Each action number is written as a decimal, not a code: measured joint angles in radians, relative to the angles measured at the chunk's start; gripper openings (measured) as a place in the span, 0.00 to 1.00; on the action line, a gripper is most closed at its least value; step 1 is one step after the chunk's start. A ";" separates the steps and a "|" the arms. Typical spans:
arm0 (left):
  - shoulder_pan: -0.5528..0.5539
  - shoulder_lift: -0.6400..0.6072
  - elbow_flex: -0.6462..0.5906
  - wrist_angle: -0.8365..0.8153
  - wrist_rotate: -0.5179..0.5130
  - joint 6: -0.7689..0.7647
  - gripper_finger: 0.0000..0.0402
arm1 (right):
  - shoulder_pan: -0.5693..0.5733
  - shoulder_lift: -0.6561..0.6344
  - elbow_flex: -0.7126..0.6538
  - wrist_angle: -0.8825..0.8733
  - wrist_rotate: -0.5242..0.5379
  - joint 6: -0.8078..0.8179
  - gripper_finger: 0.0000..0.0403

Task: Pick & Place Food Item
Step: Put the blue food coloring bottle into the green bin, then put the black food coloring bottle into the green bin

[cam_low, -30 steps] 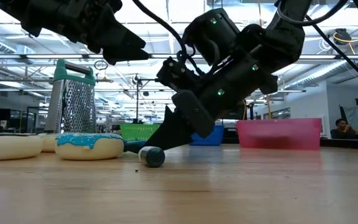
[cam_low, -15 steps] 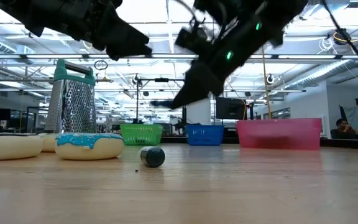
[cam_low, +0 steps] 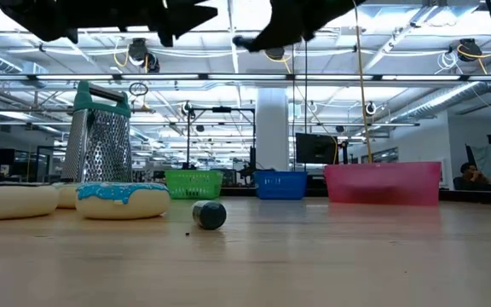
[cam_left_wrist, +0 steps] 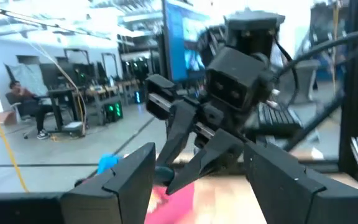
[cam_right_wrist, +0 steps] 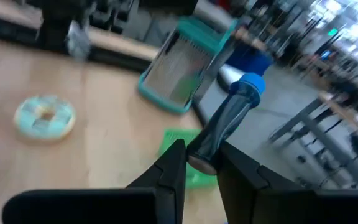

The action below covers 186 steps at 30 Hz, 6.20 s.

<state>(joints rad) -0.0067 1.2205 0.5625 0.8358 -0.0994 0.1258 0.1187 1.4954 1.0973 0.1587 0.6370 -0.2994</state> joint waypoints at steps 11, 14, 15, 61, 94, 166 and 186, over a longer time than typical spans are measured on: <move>0.065 0.087 0.019 0.131 0.002 -0.234 0.61 | 0.020 0.025 0.000 0.297 -0.013 -0.185 0.15; 0.065 0.143 0.053 0.175 0.030 -0.242 0.61 | 0.022 0.033 0.000 0.326 -0.012 -0.199 0.15; 0.065 0.159 0.067 0.190 0.045 -0.238 0.61 | 0.022 0.037 0.001 0.327 -0.012 -0.199 0.15; 0.158 0.152 0.155 0.161 0.046 -0.220 0.14 | 0.047 0.030 0.000 0.123 -0.004 0.049 0.37; 0.523 0.498 0.155 -0.165 -0.162 -0.345 0.18 | 0.031 0.029 -0.207 0.129 -0.009 0.267 0.36; 0.149 -0.024 0.155 -0.416 -0.063 -0.234 0.50 | 0.237 0.580 -0.004 0.218 -0.345 0.654 0.43; 0.145 -0.024 0.155 -0.470 0.176 -0.267 0.50 | 0.243 0.460 -0.009 0.172 -0.348 0.386 0.15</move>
<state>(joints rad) 0.1381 1.1965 0.7174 0.3656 0.0762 -0.1407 0.3618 1.9551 1.0888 0.3307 0.2893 0.0866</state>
